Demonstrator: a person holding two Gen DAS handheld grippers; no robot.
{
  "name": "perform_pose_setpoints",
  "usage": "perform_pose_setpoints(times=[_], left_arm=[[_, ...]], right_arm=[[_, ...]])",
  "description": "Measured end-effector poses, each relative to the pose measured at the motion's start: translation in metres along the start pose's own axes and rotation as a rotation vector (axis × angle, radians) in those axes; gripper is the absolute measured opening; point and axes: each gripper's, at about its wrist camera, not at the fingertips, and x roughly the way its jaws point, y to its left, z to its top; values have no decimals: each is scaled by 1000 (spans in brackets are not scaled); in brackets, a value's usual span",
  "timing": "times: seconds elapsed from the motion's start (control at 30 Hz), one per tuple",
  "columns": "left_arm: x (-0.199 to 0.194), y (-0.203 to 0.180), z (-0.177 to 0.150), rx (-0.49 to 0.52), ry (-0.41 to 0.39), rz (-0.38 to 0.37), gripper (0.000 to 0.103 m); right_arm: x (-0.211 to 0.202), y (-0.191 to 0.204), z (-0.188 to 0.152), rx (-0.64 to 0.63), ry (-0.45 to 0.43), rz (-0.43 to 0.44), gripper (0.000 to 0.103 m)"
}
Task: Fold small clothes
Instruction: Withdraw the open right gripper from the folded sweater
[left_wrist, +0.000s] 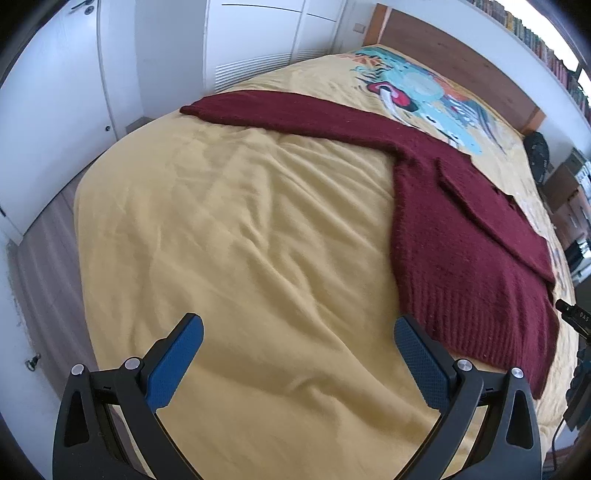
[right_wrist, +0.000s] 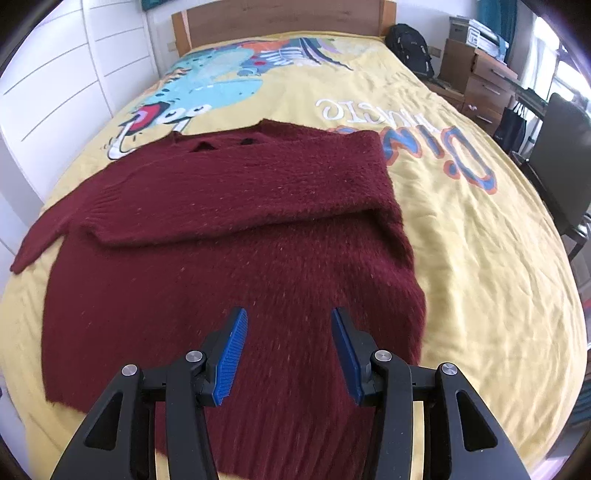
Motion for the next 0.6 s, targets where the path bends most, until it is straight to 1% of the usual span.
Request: perform_pose_setpoints(times=[0.17,0.33,0.43,0.6], left_arm=[[-2,6,-6,-2,0,-26,102],[6,16,-8,-5,18,-26,102],[12,19,-8,-4,27,-29,102],[20,22,-3,0,36,-37,102]], right_arm=[[-28,0,-19,8,-22,-14,49],[-54,-7,-40,29,-32,-29,49],[-64,-14,-47,43,-34,-49,49],[-70,-25,-55,74,-24,-76,49]])
